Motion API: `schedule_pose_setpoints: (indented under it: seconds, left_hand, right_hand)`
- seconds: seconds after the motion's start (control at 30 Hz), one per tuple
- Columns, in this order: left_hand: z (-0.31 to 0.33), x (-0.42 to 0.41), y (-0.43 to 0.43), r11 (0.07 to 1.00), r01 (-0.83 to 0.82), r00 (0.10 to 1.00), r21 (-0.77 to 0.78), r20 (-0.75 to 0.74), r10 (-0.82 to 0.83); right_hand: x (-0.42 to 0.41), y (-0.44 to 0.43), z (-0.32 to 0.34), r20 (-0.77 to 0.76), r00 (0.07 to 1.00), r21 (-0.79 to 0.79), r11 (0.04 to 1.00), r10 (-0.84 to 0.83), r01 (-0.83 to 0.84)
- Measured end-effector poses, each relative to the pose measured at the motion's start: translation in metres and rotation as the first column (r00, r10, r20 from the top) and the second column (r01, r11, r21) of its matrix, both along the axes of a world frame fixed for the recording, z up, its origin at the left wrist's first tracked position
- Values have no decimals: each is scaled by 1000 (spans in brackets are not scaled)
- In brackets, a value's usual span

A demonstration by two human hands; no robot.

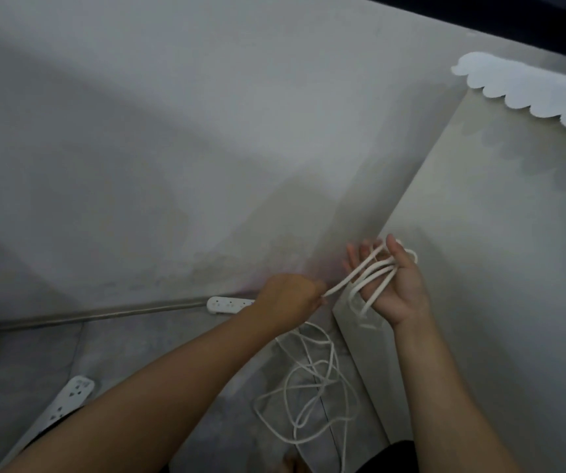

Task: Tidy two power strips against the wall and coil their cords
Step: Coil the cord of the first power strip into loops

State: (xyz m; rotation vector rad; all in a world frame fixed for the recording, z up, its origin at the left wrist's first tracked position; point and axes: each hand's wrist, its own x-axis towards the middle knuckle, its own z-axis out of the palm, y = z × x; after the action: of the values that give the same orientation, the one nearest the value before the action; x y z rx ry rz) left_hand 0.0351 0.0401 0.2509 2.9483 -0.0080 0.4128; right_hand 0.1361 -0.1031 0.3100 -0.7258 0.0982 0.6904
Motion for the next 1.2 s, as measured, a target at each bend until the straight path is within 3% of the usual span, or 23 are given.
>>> schedule_pose_setpoints:
  seconds: [0.07,0.13,0.2,0.3,0.47,0.63,0.73,0.8,0.9,0.97,1.07,1.2]
  left_hand:
    - [1,-4,-4,997,79,994,-3,74,-78]
    - [0,-10,-5,981,131,989,-145,88,-119]
    - [-3,-15,-5,937,127,987,-326,-54,-152]
    - [-8,-16,-8,877,44,943,-478,-269,-194]
    - [-2,-11,-3,614,-135,910,-778,-342,-233]
    - [-4,-4,-17,382,-152,847,-912,-319,-425]
    - [-13,-3,-18,232,-267,780,-935,-351,-518]
    - [-22,-7,-13,267,-336,711,-903,-429,-557]
    - [-44,-10,-3,588,-243,716,-771,-551,-428]
    - [-51,-6,5,684,-208,772,-699,-547,-324]
    - [-47,4,28,708,-228,859,-668,-480,-176]
    - [-38,9,55,574,-369,883,-731,-469,-31]
  right_hand:
    - [2,-3,3,-71,996,45,997,-60,63]
    - [4,-10,4,-118,990,128,988,-71,86]
    - [4,-16,7,-80,997,240,970,-20,39]
    - [0,-16,17,46,998,334,940,53,-65]
    - [-12,-14,29,177,970,550,800,166,-237]
    - [-22,-14,41,288,932,588,728,218,-352]
    - [-24,-20,46,294,934,608,714,204,-347]
    - [-23,-27,51,267,944,655,682,195,-326]
    - [-23,-37,59,289,935,664,661,204,-349]
    - [-24,-43,61,333,909,628,659,252,-413]
    - [-25,-56,62,435,825,494,670,361,-554]
    - [-26,-78,63,555,635,234,632,537,-739]
